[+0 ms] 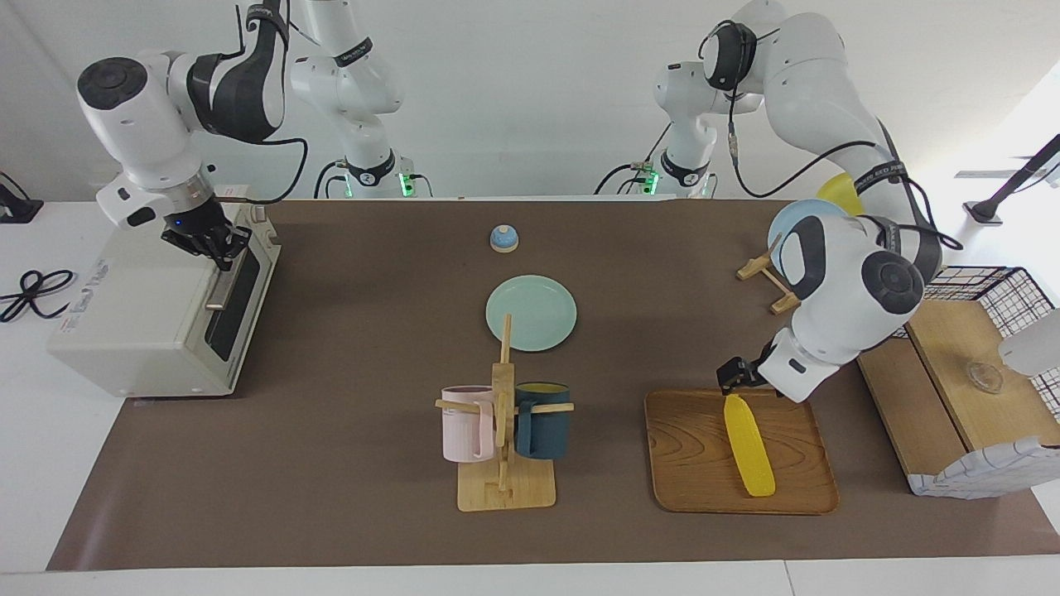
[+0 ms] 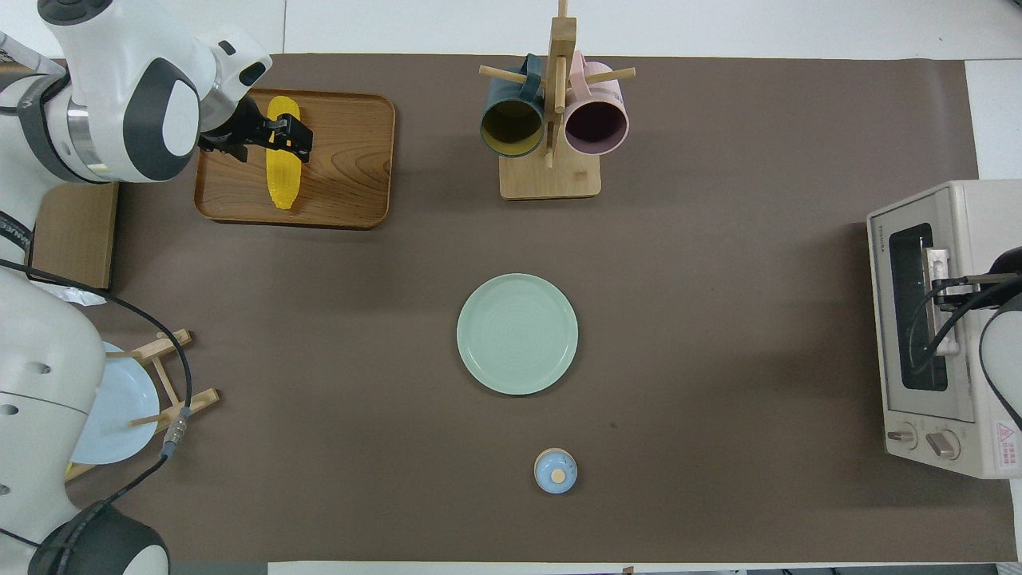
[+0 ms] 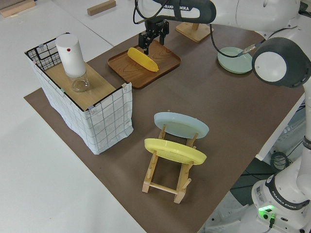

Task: Put corn in oven
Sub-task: 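Reach the left gripper to the yellow corn and grasp it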

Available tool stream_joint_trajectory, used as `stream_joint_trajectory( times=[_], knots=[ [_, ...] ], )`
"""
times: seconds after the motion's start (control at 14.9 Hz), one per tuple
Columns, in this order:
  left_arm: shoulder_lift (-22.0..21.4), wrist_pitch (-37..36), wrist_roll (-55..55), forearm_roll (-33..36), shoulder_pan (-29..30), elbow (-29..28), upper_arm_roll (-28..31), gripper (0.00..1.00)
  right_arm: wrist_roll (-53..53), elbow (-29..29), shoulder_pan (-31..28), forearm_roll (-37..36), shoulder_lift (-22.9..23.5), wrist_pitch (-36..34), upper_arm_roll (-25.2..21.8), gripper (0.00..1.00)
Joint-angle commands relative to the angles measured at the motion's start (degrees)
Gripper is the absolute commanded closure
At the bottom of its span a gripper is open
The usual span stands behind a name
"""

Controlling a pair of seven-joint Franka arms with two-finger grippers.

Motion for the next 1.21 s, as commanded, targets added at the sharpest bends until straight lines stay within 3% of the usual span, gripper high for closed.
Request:
stream_joint_trajectory(
  times=[0.0, 0.34, 0.47, 0.81, 0.87, 0.94, 1.14],
  knots=[
    [2.26, 2.25, 2.97, -0.07, 0.41, 3.17, 0.51, 0.00, -0.42, -0.90, -0.57, -3.13, 0.24, 1.70, 0.46, 1.00],
    [3.31, 10.24, 4.30, 1.24, 0.50, -0.87, 0.51, 0.00, -0.34, -3.00, -0.57, -3.76, 0.60, 2.84, 0.55, 1.00],
    [5.42, 10.96, 4.38, 1.24, 0.58, -0.52, 0.51, 0.00, -0.16, -3.27, -0.04, -3.50, 0.68, 2.84, 0.55, 1.00],
    [5.95, 12.20, 4.65, 1.24, 0.76, -0.61, 0.51, 0.00, 1.86, -3.36, 2.16, -0.16, 1.03, 2.84, 0.73, 1.00],
    [5.95, 11.85, 5.00, 1.24, 0.59, -0.61, 0.42, 0.07, 1.86, -3.36, 2.16, 0.63, 1.04, 2.84, 0.73, 1.00],
    [5.86, 11.49, 5.00, 1.24, 0.67, -0.52, 0.42, 0.23, 1.86, -3.62, 2.16, 2.20, 1.21, 2.84, 0.73, 1.00],
    [5.86, 11.14, 4.82, 1.16, 0.50, -0.52, 0.51, 0.99, 1.86, -5.37, 3.04, 4.50, 1.65, 5.28, 0.73, 1.00]
  ],
)
